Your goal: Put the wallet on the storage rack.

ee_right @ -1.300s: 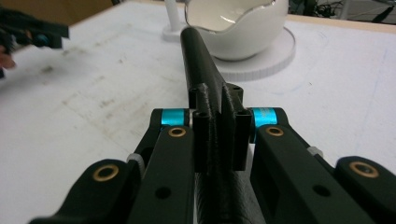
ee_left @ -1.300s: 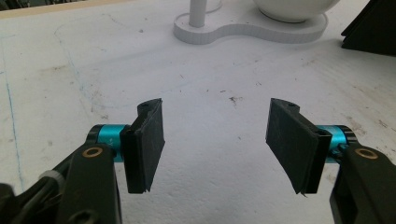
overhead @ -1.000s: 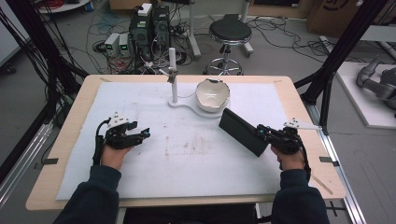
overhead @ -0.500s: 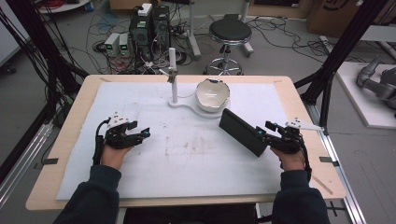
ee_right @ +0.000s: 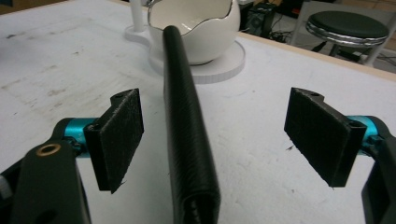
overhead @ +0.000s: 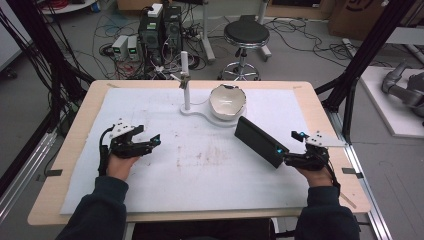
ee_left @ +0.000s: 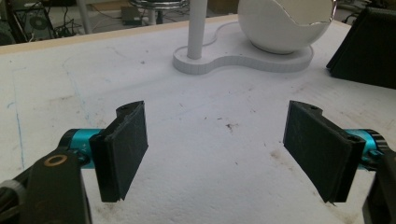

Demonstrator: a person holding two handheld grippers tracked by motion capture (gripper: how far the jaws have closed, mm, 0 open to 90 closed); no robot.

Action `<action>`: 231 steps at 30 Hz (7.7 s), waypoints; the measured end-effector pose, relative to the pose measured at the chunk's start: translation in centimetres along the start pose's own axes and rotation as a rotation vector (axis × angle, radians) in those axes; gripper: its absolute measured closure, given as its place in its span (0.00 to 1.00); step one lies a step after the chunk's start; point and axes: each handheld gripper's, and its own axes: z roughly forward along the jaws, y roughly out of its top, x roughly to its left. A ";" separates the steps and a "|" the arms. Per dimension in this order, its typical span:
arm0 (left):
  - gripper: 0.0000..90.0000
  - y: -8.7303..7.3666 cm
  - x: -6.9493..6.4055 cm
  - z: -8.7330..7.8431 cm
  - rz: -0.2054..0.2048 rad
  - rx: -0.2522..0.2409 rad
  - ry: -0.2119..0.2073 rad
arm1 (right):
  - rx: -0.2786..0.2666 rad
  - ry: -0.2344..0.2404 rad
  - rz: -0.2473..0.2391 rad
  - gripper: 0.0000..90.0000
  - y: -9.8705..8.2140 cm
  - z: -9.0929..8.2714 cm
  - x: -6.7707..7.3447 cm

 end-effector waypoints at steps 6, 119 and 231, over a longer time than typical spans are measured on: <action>0.25 0.0 0.0 0.1 -0.002 0.008 -0.007 | 0.016 0.065 -0.012 0.22 -0.9 0.6 0.1; 0.29 -0.2 -0.1 0.4 0.002 0.027 -0.021 | 0.115 0.169 -0.710 0.84 16.7 17.5 3.0; 0.22 0.2 0.4 0.3 -0.058 -0.043 0.000 | 0.084 0.047 -0.097 0.24 4.4 3.8 -0.7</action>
